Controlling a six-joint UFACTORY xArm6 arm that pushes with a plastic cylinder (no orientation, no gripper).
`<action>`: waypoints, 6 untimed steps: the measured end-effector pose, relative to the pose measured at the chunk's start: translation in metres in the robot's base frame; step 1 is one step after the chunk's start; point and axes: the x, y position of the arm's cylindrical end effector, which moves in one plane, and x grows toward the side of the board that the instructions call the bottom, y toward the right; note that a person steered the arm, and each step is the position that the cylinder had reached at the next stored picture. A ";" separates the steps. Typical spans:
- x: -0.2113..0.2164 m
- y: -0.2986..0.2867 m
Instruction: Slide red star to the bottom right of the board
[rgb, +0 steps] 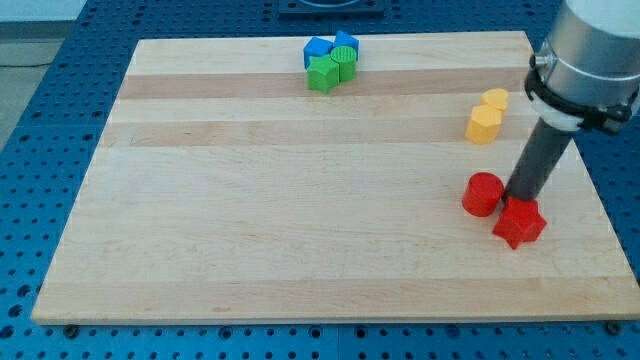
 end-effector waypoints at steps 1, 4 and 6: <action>0.013 -0.001; -0.022 0.037; -0.044 0.019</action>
